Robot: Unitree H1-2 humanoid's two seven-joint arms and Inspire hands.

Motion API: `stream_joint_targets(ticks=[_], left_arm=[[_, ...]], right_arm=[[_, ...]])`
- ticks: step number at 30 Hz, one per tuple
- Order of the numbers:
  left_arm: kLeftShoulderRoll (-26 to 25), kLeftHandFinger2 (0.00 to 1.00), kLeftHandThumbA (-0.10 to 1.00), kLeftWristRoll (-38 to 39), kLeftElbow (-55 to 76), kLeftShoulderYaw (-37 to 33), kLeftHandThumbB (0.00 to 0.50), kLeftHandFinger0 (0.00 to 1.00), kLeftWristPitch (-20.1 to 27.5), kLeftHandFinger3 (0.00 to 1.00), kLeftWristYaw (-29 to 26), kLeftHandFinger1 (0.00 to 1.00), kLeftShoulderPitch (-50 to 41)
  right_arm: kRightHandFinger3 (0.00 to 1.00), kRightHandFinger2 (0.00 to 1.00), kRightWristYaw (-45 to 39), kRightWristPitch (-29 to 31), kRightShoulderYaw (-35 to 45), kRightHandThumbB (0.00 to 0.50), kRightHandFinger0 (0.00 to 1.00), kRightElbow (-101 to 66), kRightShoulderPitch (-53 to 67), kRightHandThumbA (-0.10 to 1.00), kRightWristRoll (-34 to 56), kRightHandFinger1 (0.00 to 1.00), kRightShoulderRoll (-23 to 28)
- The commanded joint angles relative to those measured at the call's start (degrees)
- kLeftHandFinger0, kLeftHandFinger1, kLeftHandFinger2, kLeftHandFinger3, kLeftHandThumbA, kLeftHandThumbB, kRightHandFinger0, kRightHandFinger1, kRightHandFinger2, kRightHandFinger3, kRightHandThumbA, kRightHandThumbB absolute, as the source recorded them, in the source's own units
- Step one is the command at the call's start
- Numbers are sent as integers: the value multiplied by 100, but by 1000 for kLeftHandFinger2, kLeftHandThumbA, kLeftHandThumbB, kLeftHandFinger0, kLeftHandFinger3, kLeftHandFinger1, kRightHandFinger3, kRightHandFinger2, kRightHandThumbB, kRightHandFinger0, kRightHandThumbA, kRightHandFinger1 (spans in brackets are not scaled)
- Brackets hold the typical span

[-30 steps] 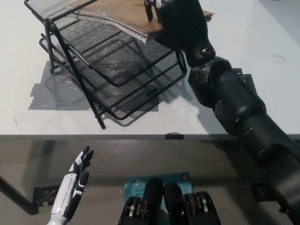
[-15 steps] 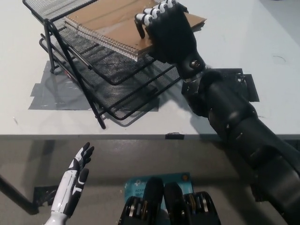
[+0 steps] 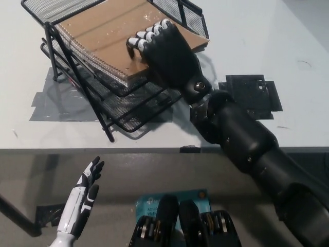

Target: A person hands a notebook to the robot and the robot grabs it with its right hand and places it in the file tray kept in the centre of the desk infront of it.

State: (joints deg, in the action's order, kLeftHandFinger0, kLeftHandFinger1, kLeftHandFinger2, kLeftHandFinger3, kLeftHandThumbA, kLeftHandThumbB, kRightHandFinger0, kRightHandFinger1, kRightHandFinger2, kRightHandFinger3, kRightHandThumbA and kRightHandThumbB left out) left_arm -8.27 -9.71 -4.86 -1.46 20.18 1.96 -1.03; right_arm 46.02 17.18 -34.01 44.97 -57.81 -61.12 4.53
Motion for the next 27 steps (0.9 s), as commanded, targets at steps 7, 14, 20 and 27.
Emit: stream_joint_targets(ticks=[7,14,20,27], left_arm=[[-234,1000,1000,-36,143,-76,332,997,30,1000,175,1000,281],[-270,1000,1000,-64,127,-82,282,961,71,1000,184,1000,349],[-279,1000,1000,-134,86,-85,272,995,76,1000,159,1000,424],[-258,1000,1000,-70,128,-62,292,1000,-58,1000,171,1000,416]], right_arm=[[1000,1000,-8527,-4297,-398,498,1000,-5935,-1482,780,4892,1000,2526],[1000,1000,-9870,-4411,-495,500,1000,-6349,-2480,646,6272,1000,3875],[1000,1000,-10015,-4411,-605,500,1000,-6454,-2947,584,7007,1000,4492],[1000,1000,-9724,-4411,-1003,500,1000,-6363,-3436,628,8243,1000,4933]])
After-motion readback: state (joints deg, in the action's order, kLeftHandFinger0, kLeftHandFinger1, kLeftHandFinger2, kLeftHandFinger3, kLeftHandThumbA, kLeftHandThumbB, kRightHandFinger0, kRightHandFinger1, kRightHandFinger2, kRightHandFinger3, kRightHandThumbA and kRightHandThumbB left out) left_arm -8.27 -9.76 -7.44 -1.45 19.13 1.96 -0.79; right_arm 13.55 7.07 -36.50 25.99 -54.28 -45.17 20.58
